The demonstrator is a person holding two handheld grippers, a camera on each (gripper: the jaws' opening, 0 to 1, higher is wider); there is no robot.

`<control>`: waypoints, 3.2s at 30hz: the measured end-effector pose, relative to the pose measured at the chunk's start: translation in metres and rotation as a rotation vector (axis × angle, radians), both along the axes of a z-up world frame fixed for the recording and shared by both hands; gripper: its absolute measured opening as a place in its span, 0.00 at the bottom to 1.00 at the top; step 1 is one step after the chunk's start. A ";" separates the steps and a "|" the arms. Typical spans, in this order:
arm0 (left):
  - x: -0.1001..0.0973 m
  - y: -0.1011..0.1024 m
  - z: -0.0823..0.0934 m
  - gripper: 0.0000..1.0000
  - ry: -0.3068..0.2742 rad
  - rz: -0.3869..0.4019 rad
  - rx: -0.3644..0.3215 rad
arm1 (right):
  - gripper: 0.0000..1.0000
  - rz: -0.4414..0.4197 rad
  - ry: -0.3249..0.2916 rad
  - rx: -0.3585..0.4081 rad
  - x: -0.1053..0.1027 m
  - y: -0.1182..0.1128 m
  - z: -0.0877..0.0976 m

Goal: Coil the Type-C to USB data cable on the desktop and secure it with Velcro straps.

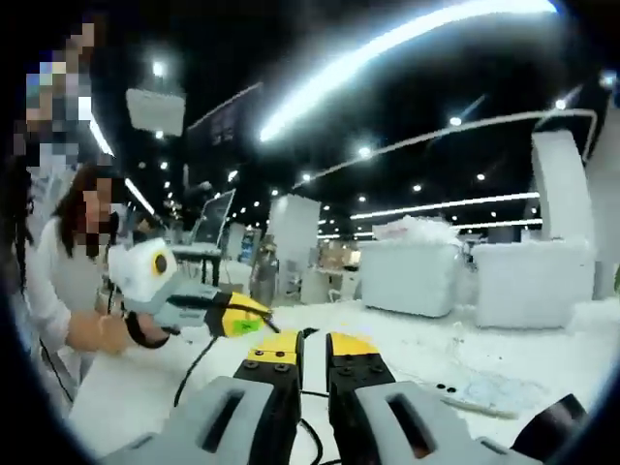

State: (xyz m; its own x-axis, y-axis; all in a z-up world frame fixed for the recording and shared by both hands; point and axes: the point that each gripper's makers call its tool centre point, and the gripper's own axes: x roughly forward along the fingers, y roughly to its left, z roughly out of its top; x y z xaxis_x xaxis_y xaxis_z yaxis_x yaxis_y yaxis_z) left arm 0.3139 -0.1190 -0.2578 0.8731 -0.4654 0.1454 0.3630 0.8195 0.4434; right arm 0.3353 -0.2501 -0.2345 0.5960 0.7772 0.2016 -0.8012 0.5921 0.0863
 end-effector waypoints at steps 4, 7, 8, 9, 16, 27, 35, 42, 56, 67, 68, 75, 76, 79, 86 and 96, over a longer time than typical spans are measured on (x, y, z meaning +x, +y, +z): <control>-0.005 0.004 0.011 0.06 -0.010 -0.012 -0.066 | 0.09 -0.066 0.065 -0.093 0.026 -0.021 -0.022; -0.011 0.003 0.021 0.06 -0.060 -0.010 -0.063 | 0.12 -0.052 0.082 -0.240 0.027 -0.007 -0.058; -0.014 0.003 0.024 0.06 -0.078 -0.013 -0.059 | 0.19 -0.018 0.097 -0.310 0.024 0.004 -0.075; -0.017 0.002 0.028 0.06 -0.096 -0.017 -0.062 | 0.24 -0.012 0.091 -0.351 0.025 0.010 -0.084; -0.027 0.001 0.043 0.06 -0.169 -0.030 -0.068 | 0.19 0.118 0.117 -0.429 0.006 0.041 -0.113; -0.042 -0.001 0.060 0.06 -0.239 -0.090 -0.123 | 0.18 0.186 0.033 -0.633 0.004 0.080 -0.137; -0.046 0.000 0.066 0.06 -0.258 -0.104 -0.146 | 0.05 0.149 0.018 -0.724 0.016 0.083 -0.144; -0.040 -0.004 0.057 0.06 -0.209 -0.116 -0.154 | 0.02 0.045 -0.061 -0.614 0.014 0.062 -0.095; -0.032 -0.028 0.028 0.06 -0.107 -0.165 -0.086 | 0.02 -0.132 -0.305 -0.455 -0.020 0.040 -0.014; -0.028 -0.030 0.021 0.08 -0.036 -0.185 -0.143 | 0.02 -0.138 -0.358 -0.462 -0.026 0.041 -0.010; -0.028 -0.029 0.020 0.09 -0.026 -0.187 -0.151 | 0.02 -0.102 -0.379 -0.438 -0.032 0.044 -0.006; -0.026 -0.030 0.018 0.12 0.000 -0.193 -0.165 | 0.02 0.045 -0.409 -0.377 -0.055 0.058 0.000; -0.026 -0.031 0.017 0.11 0.002 -0.193 -0.160 | 0.02 0.064 -0.393 -0.361 -0.057 0.059 -0.001; -0.024 -0.022 0.020 0.05 -0.020 -0.157 -0.140 | 0.02 0.058 -0.402 -0.373 -0.054 0.058 -0.003; -0.021 -0.012 0.026 0.04 -0.028 -0.132 -0.163 | 0.11 0.121 -0.229 -0.105 -0.047 0.049 0.013; -0.030 -0.004 0.045 0.04 -0.103 -0.113 -0.170 | 0.22 0.030 0.078 -0.304 0.020 0.035 -0.074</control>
